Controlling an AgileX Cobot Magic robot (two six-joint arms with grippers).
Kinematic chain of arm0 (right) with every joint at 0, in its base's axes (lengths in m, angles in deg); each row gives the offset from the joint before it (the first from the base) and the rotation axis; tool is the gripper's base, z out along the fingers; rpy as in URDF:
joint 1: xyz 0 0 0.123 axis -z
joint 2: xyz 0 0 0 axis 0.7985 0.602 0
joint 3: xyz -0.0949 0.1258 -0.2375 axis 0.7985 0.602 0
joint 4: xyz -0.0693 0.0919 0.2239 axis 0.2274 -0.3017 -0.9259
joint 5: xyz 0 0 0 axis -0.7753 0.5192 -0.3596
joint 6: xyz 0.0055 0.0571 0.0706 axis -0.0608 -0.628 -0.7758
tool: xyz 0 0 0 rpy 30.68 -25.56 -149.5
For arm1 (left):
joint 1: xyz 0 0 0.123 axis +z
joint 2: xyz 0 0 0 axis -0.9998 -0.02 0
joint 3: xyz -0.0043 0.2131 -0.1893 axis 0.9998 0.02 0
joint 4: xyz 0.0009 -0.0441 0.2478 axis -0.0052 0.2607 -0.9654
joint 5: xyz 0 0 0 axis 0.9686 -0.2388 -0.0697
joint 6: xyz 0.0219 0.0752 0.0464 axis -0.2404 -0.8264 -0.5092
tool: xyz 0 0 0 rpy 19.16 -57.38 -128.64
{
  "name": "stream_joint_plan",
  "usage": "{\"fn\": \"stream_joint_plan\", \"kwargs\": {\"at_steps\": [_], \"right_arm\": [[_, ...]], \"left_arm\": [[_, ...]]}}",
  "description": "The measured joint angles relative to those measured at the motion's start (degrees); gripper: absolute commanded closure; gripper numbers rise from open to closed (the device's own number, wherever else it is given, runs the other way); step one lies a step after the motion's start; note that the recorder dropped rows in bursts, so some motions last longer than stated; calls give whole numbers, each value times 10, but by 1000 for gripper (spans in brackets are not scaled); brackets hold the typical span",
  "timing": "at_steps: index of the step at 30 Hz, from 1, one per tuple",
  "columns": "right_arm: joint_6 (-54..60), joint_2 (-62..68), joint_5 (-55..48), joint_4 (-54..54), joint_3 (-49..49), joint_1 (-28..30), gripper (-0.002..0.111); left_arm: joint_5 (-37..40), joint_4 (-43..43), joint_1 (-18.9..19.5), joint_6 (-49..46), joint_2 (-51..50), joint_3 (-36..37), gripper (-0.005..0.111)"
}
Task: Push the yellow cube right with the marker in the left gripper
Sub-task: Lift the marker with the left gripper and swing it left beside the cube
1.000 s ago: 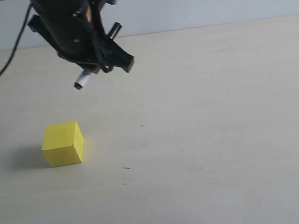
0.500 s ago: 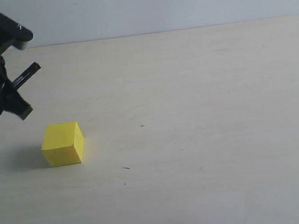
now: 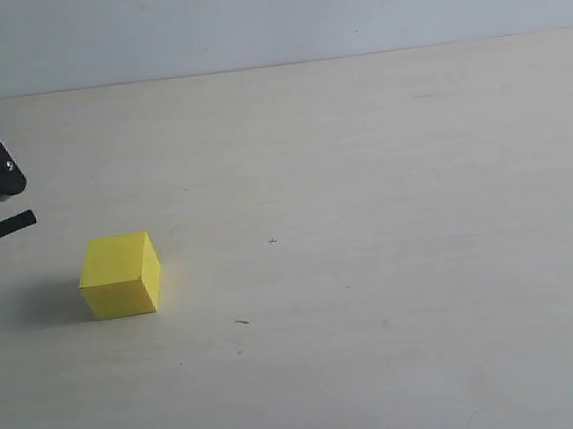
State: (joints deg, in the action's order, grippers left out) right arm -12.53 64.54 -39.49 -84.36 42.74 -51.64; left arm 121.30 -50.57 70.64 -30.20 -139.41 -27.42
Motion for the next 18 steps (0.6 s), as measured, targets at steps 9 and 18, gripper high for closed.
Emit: {"fn": "stream_joint_plan", "kwargs": {"at_steps": [9, 18], "right_arm": [[0, 0, 0, 0, 0, 0, 108], [0, 0, 0, 0, 0, 0, 108]], "left_arm": [[-85, 41, 34, -235, -47, 17, 107], [-118, 237, 148, -552, -47, 23, 107]]}}
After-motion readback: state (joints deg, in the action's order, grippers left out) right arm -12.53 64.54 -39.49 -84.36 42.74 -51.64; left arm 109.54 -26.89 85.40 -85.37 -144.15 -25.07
